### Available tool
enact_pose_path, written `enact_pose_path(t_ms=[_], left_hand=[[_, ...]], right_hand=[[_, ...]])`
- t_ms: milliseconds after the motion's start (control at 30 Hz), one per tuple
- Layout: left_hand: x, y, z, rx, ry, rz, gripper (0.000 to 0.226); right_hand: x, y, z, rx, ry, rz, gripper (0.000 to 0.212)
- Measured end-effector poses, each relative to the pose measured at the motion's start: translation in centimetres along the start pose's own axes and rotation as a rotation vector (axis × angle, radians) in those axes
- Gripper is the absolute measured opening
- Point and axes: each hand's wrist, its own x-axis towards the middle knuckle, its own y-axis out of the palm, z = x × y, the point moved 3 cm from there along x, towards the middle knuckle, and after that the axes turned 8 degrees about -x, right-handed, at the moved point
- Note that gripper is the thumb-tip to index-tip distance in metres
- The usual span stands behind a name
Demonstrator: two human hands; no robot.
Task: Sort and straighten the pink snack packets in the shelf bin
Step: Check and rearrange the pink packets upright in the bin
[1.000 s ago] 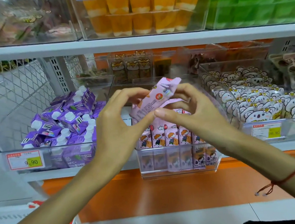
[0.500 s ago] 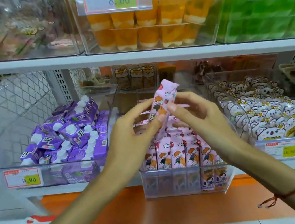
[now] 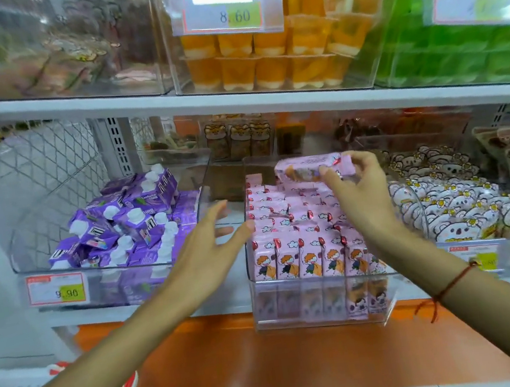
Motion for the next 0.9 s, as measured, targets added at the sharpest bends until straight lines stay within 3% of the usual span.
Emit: enact_pose_path(t_ms=[167, 367, 467, 567, 633, 700, 800, 900], left_hand=[[-0.1, 0.5, -0.3, -0.072, 0.053, 0.005, 0.030], [0.9, 1.2, 0.6, -0.099, 0.056, -0.125, 0.027], [1.2, 1.3, 1.1, -0.093, 0.056, -0.133, 0.022], [1.5, 1.1, 1.3, -0.085, 0.094, -0.101, 0.020], [1.5, 0.8, 1.2, -0.050, 0.111, -0.062, 0.020], [1.4, 0.5, 1.1, -0.015, 0.120, -0.024, 0.023], [1.0, 0.3, 0.9, 0.005, 0.122, 0.006, 0.032], [0.4, 0.5, 1.1, -0.034, 0.093, 0.016, 0.039]], right_hand=[[4.0, 3.4, 0.2, -0.304, -0.133, 0.103, 0.035], [8.6, 8.2, -1.5, -0.598, -0.302, 0.393, 0.024], [9.7, 10.5, -2.1, -0.732, -0.413, 0.435, 0.028], [10.6, 11.8, -3.2, -0.737, -0.324, 0.419, 0.031], [10.9, 12.2, -3.8, -0.812, -0.282, 0.447, 0.022], [11.0, 12.5, -3.9, -0.917, -0.281, 0.545, 0.017], [11.0, 12.0, -3.3, -0.949, -0.275, 0.744, 0.028], [10.5, 10.4, -2.5, -0.929, -0.319, 0.768, 0.029]])
